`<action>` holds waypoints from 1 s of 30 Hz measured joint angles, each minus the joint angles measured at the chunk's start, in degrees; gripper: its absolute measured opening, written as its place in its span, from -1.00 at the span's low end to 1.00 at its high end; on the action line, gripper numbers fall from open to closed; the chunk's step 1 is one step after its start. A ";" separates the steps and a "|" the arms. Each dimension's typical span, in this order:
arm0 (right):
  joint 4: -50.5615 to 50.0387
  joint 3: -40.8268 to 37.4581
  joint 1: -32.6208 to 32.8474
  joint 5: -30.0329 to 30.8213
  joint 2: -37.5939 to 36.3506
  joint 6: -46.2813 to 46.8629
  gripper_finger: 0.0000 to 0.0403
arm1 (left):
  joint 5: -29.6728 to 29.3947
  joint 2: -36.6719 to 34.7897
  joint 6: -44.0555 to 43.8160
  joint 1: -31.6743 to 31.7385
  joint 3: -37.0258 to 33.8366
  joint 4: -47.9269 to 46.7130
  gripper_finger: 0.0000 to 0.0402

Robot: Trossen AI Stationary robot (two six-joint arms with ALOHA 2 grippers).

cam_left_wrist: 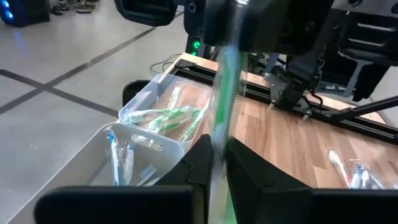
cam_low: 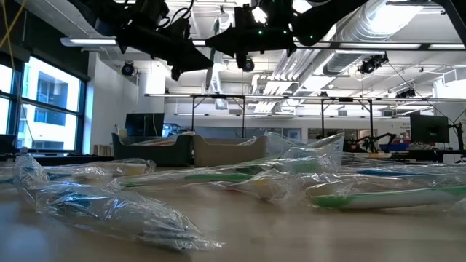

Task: Pick & Place Toothbrushes
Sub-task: Put the green toothbrush into the transparent bin

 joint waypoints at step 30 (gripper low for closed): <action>-36.45 0.02 -8.72 18.16 -9.16 -12.12 -0.95 | -5.59 -5.88 -3.37 8.00 0.00 -5.81 0.02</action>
